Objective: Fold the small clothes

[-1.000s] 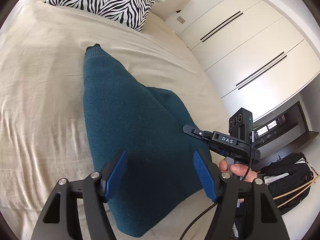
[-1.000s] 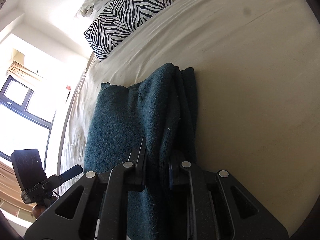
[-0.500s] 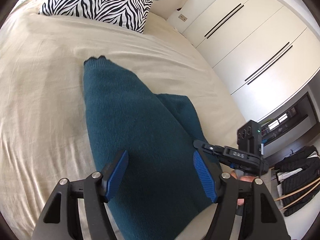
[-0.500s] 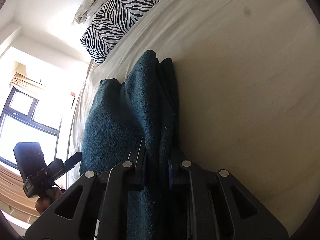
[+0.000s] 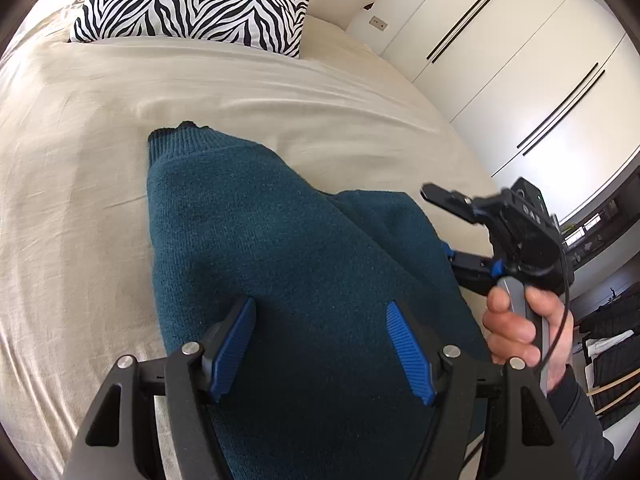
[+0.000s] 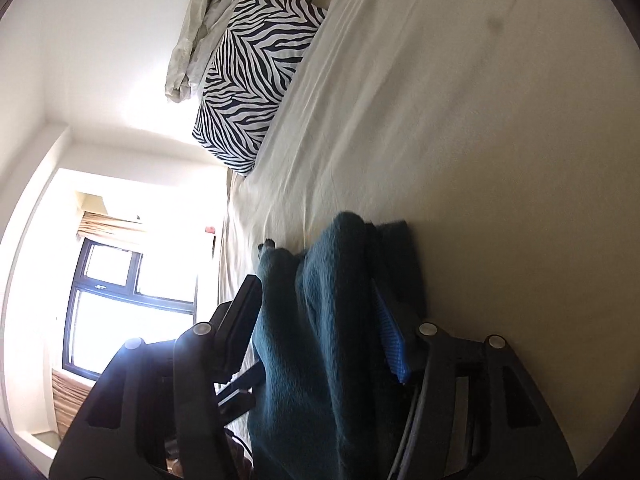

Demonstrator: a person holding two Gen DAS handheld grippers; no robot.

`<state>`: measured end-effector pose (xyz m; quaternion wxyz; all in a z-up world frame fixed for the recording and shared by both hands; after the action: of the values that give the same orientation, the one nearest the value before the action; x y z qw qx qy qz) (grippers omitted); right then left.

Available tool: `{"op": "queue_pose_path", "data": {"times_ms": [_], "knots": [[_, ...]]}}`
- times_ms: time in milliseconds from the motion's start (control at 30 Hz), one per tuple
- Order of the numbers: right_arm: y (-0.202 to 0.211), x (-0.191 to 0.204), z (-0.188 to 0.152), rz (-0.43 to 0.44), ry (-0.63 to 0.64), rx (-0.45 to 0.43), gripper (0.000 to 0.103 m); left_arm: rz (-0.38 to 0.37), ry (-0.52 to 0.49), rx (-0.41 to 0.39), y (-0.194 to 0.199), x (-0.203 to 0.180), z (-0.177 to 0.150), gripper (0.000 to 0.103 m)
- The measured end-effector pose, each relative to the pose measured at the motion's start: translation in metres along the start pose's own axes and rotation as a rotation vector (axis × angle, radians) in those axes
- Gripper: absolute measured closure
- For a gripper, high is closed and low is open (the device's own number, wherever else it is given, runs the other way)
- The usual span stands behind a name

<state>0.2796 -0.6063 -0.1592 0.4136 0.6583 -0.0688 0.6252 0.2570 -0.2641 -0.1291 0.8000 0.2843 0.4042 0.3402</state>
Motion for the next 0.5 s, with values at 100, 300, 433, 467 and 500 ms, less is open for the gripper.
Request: {"op": "queue_pose_path", "data": {"times_ms": [100,300,433,467,500], "knots": [[-0.001,0.009,0.015,-0.04,0.056,-0.041,0.048,-0.023,0.021,-0.005,-0.002,0.003,0.003,0.032],[0.014,0.021,0.03,-0.261,0.191,-0.125,0.048,-0.036,0.033,-0.023,0.0,0.004,0.004,0.032],[0.025,0.054,0.002,-0.264,0.337,-0.119,0.048,-0.009,0.032,-0.053,0.014,0.002,0.01,0.038],[0.025,0.064,-0.005,-0.247,0.354,-0.107,0.049,-0.003,0.021,-0.068,0.017,0.0,0.014,0.038],[0.023,0.072,-0.011,-0.239,0.368,-0.097,0.05,0.007,0.004,-0.076,0.018,-0.002,0.017,0.038]]}}
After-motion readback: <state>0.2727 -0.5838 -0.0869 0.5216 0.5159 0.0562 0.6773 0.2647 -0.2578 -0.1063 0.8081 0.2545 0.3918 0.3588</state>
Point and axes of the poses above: each gripper's, at about its wrist camera, not at the fingertips, and y roughly against the way its jaws point, x to its left, z to its top, the point moved 9 cm from there along -y, roughly the way its jaws point, and after that the axes turned 2 degrees about -y, right-handed, at the moved point
